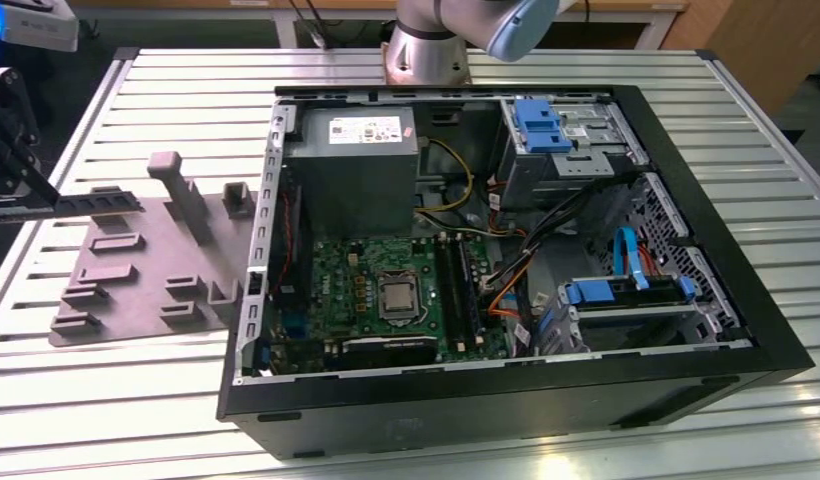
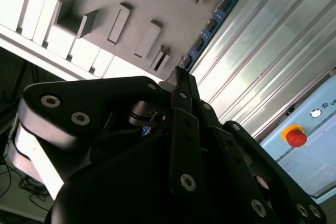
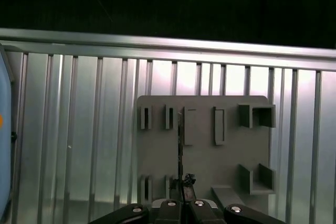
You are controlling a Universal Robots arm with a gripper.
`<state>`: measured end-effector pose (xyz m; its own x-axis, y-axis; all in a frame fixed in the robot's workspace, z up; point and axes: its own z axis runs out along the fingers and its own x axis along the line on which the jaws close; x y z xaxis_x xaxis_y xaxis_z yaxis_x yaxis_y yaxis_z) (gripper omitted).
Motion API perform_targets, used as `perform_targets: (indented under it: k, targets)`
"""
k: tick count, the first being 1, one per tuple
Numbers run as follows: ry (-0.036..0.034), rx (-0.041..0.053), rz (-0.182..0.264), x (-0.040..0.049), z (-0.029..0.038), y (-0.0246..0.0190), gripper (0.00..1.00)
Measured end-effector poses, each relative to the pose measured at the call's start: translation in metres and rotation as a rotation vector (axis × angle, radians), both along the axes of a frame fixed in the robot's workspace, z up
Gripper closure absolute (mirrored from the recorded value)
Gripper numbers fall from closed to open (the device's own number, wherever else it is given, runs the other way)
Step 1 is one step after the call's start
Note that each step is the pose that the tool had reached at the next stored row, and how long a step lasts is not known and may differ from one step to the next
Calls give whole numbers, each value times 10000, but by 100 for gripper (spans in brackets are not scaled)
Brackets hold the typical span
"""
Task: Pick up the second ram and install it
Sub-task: 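Pick up the second ram and move it above second insertion slot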
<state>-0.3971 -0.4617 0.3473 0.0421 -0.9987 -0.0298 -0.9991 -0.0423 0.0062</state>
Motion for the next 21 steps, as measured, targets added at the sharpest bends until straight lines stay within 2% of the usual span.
perform_targets:
  k: [21]
  targets:
    - [-5, 92, 0, 0, 206, 0, 88]
